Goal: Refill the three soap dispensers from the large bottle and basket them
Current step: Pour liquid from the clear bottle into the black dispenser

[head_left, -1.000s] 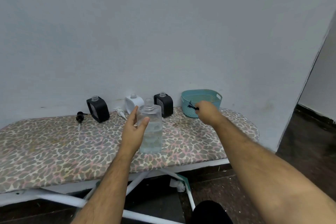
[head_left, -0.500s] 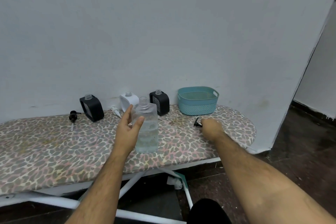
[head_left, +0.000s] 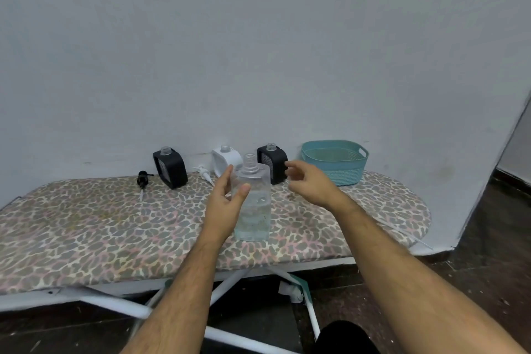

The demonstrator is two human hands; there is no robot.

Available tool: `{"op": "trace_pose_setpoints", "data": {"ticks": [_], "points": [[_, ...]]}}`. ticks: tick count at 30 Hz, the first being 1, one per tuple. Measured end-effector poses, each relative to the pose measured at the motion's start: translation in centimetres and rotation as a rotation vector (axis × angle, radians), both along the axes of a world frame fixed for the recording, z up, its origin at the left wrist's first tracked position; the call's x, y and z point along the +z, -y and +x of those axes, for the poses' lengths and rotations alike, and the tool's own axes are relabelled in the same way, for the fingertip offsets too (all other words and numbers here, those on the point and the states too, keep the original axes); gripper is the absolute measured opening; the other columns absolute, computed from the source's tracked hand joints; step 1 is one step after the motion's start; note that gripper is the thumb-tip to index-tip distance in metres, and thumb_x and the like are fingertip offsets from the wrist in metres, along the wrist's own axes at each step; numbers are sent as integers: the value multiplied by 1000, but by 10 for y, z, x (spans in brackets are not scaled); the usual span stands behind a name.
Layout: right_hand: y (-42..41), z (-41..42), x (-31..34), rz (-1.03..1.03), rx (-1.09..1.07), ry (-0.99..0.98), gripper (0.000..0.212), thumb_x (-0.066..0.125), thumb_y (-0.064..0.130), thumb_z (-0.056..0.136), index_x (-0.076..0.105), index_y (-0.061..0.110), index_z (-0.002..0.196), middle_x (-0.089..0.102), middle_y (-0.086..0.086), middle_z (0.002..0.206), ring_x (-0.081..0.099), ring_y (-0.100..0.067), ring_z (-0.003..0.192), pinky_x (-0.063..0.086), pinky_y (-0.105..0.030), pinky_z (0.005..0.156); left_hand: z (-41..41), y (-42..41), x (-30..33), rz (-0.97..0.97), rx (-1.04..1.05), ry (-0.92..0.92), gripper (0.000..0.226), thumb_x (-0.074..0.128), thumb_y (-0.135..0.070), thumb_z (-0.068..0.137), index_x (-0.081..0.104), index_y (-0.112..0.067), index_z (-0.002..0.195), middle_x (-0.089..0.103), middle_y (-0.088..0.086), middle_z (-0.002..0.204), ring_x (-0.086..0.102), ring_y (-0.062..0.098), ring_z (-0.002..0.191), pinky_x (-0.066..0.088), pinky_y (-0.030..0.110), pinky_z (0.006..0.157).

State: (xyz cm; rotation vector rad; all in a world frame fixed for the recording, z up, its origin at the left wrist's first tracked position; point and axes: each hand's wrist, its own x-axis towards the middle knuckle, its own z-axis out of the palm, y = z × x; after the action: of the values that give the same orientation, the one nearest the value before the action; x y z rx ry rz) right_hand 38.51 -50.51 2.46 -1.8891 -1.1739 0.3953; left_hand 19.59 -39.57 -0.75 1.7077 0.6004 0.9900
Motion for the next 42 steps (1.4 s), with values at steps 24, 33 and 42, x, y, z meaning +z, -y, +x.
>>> {"op": "trace_pose_setpoints", "data": {"ticks": [24,33,42], "points": [[-38,-129,-13,882,-281,298,41,65,43,86,57,10,109,51,5,104,52,-12,93,43,-20,81,-47,-39,-23,-123,123,22,31,65,-26,94,63,-24,124,67,-10,120,64,7,111,56,35,93],[-134,-180,-19,420,24,-115,33,71,35,85,57,28,114,59,16,109,57,-1,100,52,-28,86,-98,-127,-10,-102,360,27,33,64,-28,95,61,-22,127,66,-7,120,63,11,112,54,42,97],[-255,-161,-51,217,-72,-153,73,76,30,80,38,20,141,49,4,134,46,-9,117,39,-26,96,-88,-246,-17,-110,401,-110,48,60,-29,96,50,-17,141,57,1,137,58,16,119,51,37,99]]}}
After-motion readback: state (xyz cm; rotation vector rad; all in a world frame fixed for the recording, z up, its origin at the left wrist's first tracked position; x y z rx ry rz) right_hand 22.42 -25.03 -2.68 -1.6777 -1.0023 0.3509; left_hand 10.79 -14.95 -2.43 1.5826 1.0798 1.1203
